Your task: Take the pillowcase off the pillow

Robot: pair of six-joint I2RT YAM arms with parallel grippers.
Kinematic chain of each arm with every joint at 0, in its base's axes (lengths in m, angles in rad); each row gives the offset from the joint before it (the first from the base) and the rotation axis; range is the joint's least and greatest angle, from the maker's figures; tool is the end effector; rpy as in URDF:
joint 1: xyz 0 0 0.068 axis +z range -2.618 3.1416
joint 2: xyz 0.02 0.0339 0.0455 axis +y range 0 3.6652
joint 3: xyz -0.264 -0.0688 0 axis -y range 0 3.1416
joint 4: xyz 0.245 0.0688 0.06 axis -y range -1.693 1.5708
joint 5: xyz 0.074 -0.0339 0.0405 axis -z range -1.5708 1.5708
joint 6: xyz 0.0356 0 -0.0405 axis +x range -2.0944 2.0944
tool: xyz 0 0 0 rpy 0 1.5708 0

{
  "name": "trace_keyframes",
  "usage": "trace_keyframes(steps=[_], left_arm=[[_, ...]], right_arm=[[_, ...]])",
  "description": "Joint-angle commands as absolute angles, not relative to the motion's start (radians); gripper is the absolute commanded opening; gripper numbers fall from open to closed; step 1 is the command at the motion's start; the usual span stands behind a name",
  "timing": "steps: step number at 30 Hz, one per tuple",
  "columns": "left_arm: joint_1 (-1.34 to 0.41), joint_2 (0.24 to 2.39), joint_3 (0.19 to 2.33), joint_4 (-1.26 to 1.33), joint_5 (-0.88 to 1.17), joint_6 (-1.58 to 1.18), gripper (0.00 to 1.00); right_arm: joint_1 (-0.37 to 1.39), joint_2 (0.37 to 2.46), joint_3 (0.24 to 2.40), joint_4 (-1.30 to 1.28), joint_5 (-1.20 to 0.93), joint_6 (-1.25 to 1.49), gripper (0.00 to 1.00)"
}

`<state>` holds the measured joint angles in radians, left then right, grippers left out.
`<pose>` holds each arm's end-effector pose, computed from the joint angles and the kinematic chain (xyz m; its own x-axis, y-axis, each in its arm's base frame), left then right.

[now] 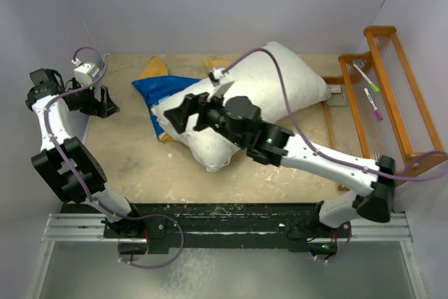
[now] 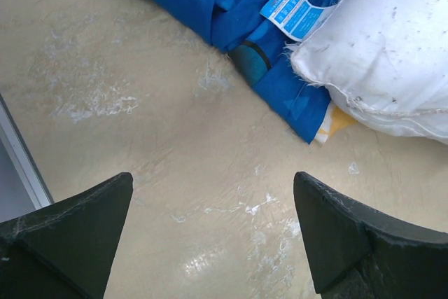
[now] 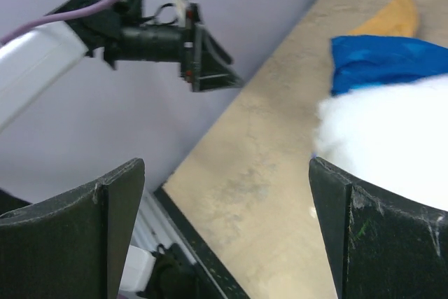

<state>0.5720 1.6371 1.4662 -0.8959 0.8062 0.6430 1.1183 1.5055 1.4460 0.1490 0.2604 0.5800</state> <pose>0.2971 0.1607 0.3080 -0.6382 0.0828 -0.7654 0.3761 0.9010 -0.2162 0.1651 0.3187 0.4320 -0.3821 0.4252 -0.8205 -0.6546 0.5022 0.5651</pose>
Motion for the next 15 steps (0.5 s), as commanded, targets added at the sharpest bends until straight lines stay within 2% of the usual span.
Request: trace_keyframes(steps=[1, 4, 7, 12, 15], left_arm=[[0.545, 1.555, 1.38, -0.771, 0.881, 0.573, 0.99], [0.502, 1.477, 1.221, -0.661, 0.928, 0.537, 0.99], [0.432, 1.366, 0.986, -0.411, 0.908, 0.41, 0.99], [0.371, 1.189, 0.578, 0.029, 0.901, 0.257, 0.99], [0.364, 1.158, 0.54, 0.059, 0.923, 0.213, 0.99]], right_arm=[[1.102, 1.349, 1.302, 0.029, 0.512, 0.523, 1.0], [1.098, 1.238, 1.242, -0.111, 0.769, 0.527, 1.0], [1.076, 1.131, 1.181, -0.24, 0.975, 0.586, 1.0], [1.046, 0.931, 0.997, -0.443, 1.326, 0.907, 1.0], [1.044, 0.812, 0.822, -0.44, 1.542, 0.938, 1.0]])
